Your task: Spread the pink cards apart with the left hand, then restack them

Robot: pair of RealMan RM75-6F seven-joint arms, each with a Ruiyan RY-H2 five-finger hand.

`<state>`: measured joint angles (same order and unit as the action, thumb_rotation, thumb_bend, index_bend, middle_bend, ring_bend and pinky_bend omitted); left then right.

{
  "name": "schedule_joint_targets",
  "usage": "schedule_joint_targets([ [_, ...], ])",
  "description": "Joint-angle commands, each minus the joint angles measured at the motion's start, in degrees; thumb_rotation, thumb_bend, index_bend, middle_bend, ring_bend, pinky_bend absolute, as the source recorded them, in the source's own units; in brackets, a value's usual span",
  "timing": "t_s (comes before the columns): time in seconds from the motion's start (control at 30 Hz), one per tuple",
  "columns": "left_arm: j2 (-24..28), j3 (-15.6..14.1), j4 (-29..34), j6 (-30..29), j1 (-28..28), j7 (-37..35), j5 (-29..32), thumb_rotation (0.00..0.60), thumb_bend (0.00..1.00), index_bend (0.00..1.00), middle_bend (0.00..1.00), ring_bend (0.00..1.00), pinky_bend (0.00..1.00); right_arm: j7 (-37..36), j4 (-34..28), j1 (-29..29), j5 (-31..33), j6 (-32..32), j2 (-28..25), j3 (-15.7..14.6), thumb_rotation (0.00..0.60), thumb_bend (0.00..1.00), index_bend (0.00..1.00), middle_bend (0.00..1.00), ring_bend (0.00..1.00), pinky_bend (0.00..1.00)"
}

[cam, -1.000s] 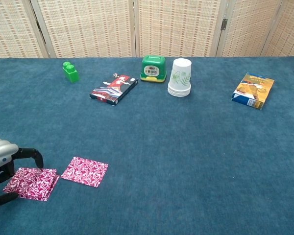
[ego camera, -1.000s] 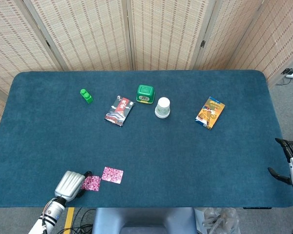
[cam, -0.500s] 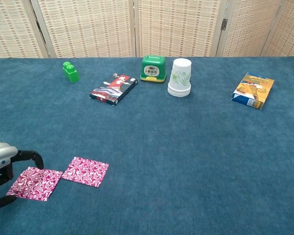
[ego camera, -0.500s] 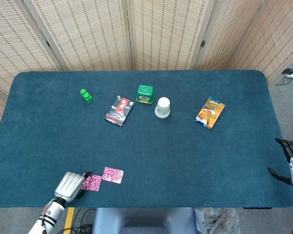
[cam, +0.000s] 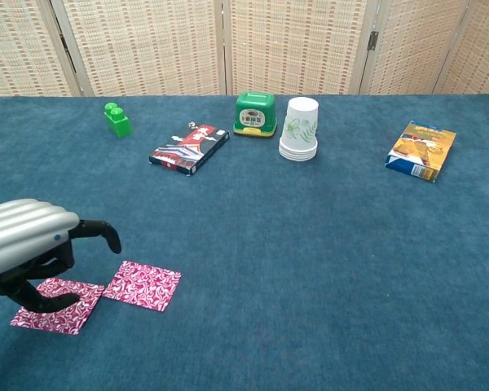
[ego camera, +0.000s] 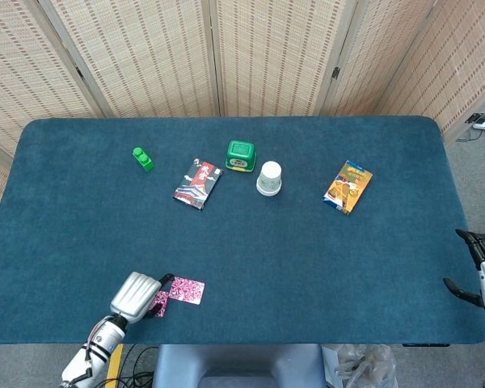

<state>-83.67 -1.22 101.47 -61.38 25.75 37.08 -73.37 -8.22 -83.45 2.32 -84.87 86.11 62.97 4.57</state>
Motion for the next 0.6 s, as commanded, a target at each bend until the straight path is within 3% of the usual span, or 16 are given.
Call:
schedule_joint_targets([
  [0.03, -2.11, 0.76, -0.71, 1.77, 1.53, 2.24, 2.53, 0.6, 0.33, 0.29, 0.97, 0.91, 1.0, -0.18, 0.21, -0.11, 0.17, 0.04, 0.01, 0.02, 0.6, 0.22, 0.12, 0.23, 0.21, 0.19],
  [0.6, -7.37, 1.74, -3.68, 1.62, 4.52, 7.37, 10.2, 0.6, 0.33, 0.27, 0.97, 0.91, 1.0, -1.56, 1.75, 0.08, 0.56, -0.71, 0.44, 0.12, 0.6, 0.22, 0.12, 0.23, 0.21, 0.18],
])
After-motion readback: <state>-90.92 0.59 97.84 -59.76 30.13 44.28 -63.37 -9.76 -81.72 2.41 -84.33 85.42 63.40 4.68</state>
